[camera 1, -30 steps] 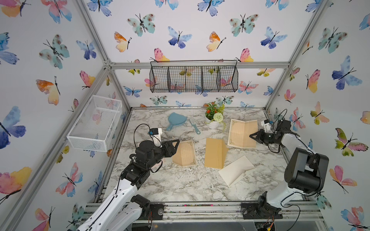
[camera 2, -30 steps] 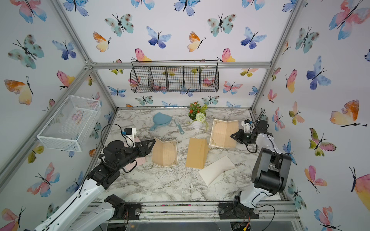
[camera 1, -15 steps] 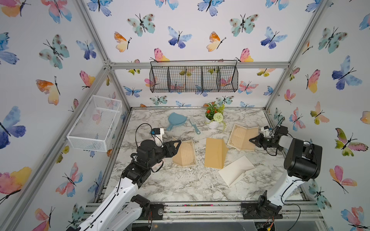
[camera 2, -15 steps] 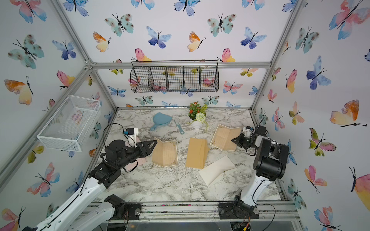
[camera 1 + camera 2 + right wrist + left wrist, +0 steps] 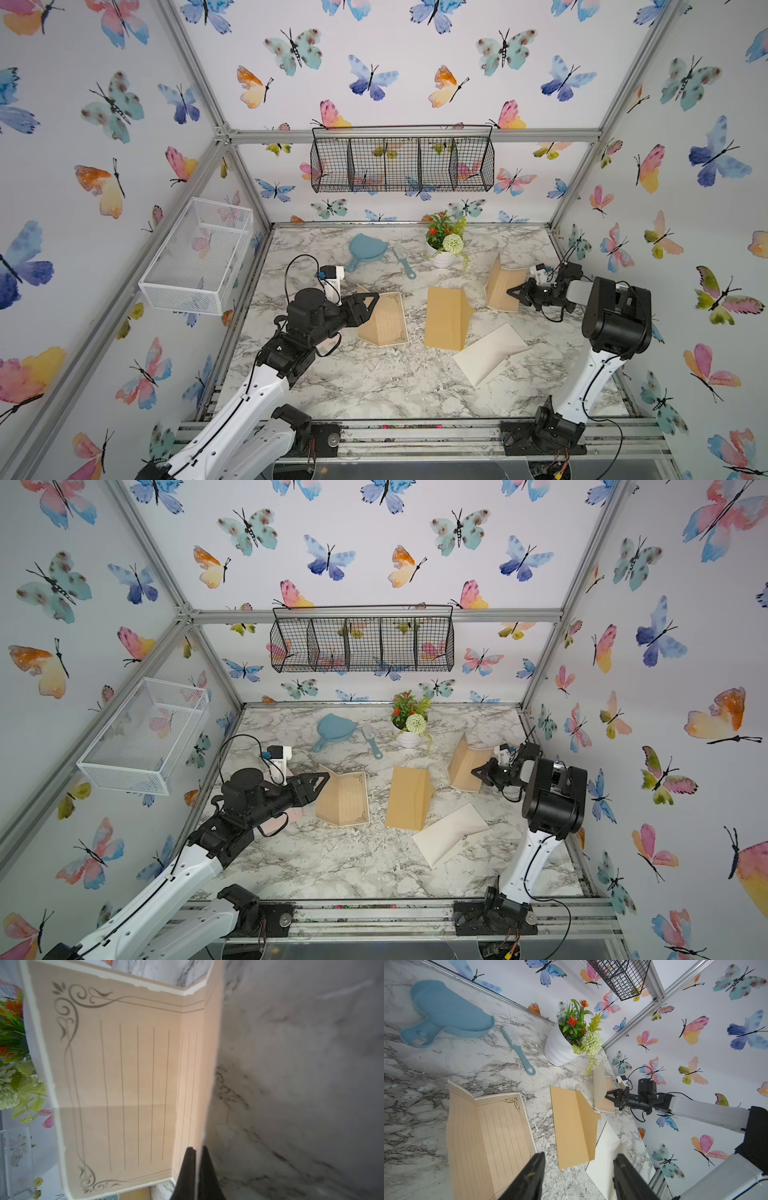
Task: Take the letter paper out of the envelope
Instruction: Place the letter paper at the center of the board.
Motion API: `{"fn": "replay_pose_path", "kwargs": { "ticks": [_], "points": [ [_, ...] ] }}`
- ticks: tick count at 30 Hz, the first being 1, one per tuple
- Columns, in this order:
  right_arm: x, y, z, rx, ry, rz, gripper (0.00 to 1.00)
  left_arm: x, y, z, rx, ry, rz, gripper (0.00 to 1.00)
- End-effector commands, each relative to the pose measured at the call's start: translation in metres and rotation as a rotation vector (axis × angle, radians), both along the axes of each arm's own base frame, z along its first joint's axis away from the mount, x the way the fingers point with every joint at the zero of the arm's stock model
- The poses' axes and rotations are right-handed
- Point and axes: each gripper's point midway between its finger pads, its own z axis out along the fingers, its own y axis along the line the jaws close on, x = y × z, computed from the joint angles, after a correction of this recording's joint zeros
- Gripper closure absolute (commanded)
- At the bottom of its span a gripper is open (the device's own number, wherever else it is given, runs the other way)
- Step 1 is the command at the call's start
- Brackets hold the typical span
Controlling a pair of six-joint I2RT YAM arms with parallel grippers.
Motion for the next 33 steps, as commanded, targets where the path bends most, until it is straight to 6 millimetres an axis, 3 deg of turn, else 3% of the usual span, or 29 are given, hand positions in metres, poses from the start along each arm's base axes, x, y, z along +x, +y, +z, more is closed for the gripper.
{"fn": "replay_pose_path", "kwargs": {
  "ticks": [1,7,15,20,24,27,30,33],
  "points": [
    [0.014,0.008,0.015,0.005,-0.045,0.012,0.96,0.0,-0.003,0.021,-0.028,-0.045,-0.019,0.43],
    [0.017,0.011,0.024,-0.003,-0.061,0.016,0.9,-0.002,-0.001,0.02,-0.027,-0.046,-0.014,0.43],
    [0.013,0.012,0.033,-0.017,-0.078,0.018,0.58,-0.001,-0.002,0.02,-0.026,-0.047,-0.018,0.43],
    [0.005,-0.007,0.041,-0.155,-0.031,-0.054,0.32,-0.001,-0.001,0.018,-0.02,-0.049,-0.016,0.43],
    [-0.008,-0.022,0.048,-0.258,-0.002,-0.117,0.26,-0.001,0.0,0.017,-0.019,-0.051,-0.013,0.43],
    [-0.022,-0.023,0.073,-0.281,-0.036,-0.143,0.25,-0.001,-0.001,0.016,-0.017,-0.052,-0.014,0.43],
    [-0.043,-0.011,0.126,-0.292,-0.135,-0.154,0.32,-0.001,-0.001,0.015,-0.014,-0.057,-0.015,0.43],
    [-0.083,0.02,0.179,-0.437,-0.22,-0.137,0.32,0.001,-0.001,0.013,-0.017,-0.06,-0.014,0.43]
  ]
}}
